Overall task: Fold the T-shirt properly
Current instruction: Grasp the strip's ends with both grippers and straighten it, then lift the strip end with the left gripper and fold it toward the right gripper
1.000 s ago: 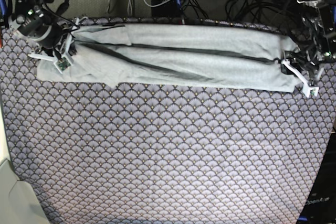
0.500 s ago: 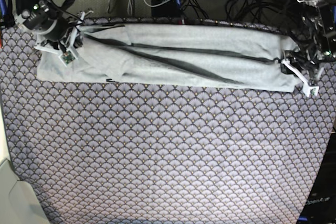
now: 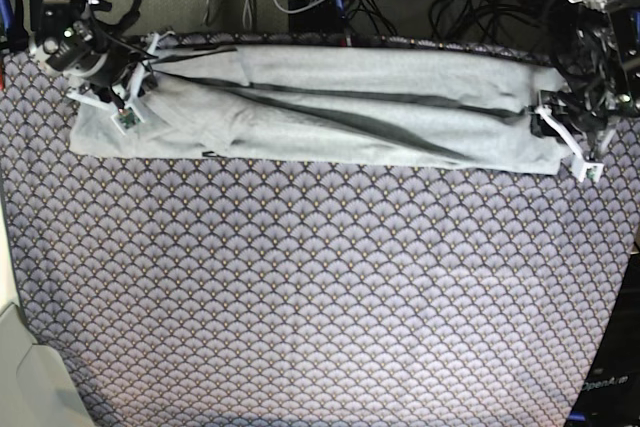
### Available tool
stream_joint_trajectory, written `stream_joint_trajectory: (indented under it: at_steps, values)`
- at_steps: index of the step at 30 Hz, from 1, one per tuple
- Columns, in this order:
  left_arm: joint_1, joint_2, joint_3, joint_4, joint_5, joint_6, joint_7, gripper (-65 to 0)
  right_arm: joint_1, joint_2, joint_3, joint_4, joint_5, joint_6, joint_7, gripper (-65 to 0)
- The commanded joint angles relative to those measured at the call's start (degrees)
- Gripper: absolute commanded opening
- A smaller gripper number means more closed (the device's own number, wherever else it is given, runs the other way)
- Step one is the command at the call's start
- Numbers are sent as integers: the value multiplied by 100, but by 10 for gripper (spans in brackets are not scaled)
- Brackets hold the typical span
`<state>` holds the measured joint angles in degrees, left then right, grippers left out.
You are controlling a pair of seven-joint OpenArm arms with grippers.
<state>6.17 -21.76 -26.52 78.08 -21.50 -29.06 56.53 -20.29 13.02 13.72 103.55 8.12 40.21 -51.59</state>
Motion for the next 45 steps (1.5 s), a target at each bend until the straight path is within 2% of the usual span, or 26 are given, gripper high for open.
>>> stream_joint_trajectory:
  at_steps: [1,4,9,11,17,18,25,29,32,38,45]
  values:
    - [55,44,55,-15,-114,-175,268,-311,29,74,22,85,28,-21,65,-528]
    - [55,53,55,-24,-114,-167,268,-290,29,74,22,85,28,-21,74,-528]
    - [37,53,55,-252,-114,-167,268,-300,109,48,22,76,28,-21,47,-529]
    - [2,53,55,-507,-114,-167,250,-337,109,57,22,76,28,-21,47,-529]
    - [-174,18,46,-1123,-114,-158,206,-559,109,57,22,76,28,-21,65,-529]
    - [-174,9,46,-1158,-114,-158,206,-580,117,57,22,76,28,-21,56,-529]
    - [-165,18,46,-1105,-149,-158,268,-595,117,39,22,76,28,-21,56,-529]
    - [-24,62,19,-481,-158,-158,426,-646,117,39,22,76,28,-21,47,-529]
    - [81,97,11,222,-176,-158,716,-646,117,39,31,76,28,-21,47,-529]
    - [99,448,11,1453,-114,-149,1305,-646,117,30,31,76,28,-21,56,-529]
    - [169,941,55,3000,-123,862,1604,-646,152,30,31,76,28,-21,38,-529]
